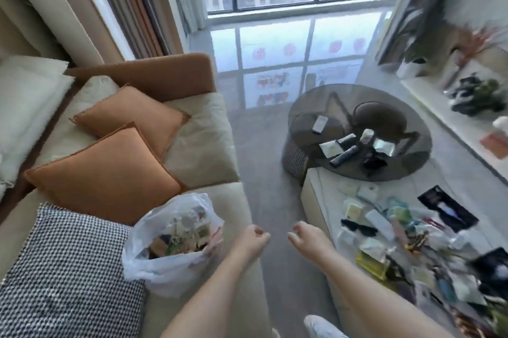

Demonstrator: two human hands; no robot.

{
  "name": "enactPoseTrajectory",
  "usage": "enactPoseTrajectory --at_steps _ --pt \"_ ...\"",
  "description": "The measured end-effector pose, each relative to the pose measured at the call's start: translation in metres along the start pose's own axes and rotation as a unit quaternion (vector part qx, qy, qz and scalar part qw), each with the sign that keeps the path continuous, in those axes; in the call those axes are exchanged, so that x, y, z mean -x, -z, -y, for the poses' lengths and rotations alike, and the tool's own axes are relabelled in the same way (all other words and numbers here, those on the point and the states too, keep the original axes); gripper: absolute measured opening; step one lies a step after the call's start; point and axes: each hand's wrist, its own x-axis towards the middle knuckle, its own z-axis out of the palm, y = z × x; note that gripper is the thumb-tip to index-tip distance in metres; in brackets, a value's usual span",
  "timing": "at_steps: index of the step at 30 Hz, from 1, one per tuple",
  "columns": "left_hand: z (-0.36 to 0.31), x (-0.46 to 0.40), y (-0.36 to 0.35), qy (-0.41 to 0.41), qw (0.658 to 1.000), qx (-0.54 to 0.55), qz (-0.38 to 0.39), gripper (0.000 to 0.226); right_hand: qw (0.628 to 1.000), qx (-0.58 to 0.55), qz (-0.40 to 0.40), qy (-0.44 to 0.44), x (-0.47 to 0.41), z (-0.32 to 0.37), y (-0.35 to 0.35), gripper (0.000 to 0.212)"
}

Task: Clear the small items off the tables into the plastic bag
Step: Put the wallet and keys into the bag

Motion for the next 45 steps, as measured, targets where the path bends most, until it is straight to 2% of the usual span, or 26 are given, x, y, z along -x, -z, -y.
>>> enactPoseTrajectory --at_steps 2,4,7,10,13,21,24,27,38,45 --pt "-0.018 0.0 -0.027 -0.025 0.998 -0.046 0.026 0.029 0.999 -0.024 -0.017 -0.026 0.015 -0.033 0.008 0.04" --pt "-0.035 0.001 -0.052 -0.046 0.995 -0.082 0.037 0.034 0.998 -0.041 -0.032 -0.045 0.029 -0.064 0.016 0.034" --pt "-0.058 0.009 -0.094 -0.083 0.987 -0.121 0.061 0.032 0.992 -0.088 -0.053 -0.078 0.054 -0.113 0.029 0.025" --pt "-0.079 0.025 -0.141 -0.113 0.977 -0.159 0.09 0.028 0.979 -0.146 -0.072 -0.127 0.087 -0.164 0.038 0.04" --pt "-0.097 0.045 -0.19 -0.133 0.968 -0.182 0.112 0.024 0.969 -0.167 -0.086 -0.163 0.122 -0.217 0.04 0.041" --pt "-0.118 0.109 -0.331 -0.154 0.944 -0.227 0.184 0.027 0.93 -0.219 -0.108 -0.275 0.221 -0.358 0.024 0.033" --pt "-0.116 0.123 -0.38 -0.149 0.937 -0.24 0.204 0.029 0.915 -0.235 -0.114 -0.308 0.245 -0.407 0.016 0.027" --pt "-0.113 0.129 -0.422 -0.131 0.933 -0.248 0.226 0.031 0.903 -0.248 -0.119 -0.331 0.26 -0.45 0.01 0.03" --pt "-0.121 0.084 -0.549 -0.093 0.923 -0.269 0.261 0.019 0.855 -0.324 -0.126 -0.384 0.232 -0.559 -0.034 0.039" --pt "-0.109 0.022 -0.627 -0.049 0.928 -0.274 0.248 0.053 0.845 -0.345 -0.108 -0.393 0.179 -0.612 -0.082 0.045"
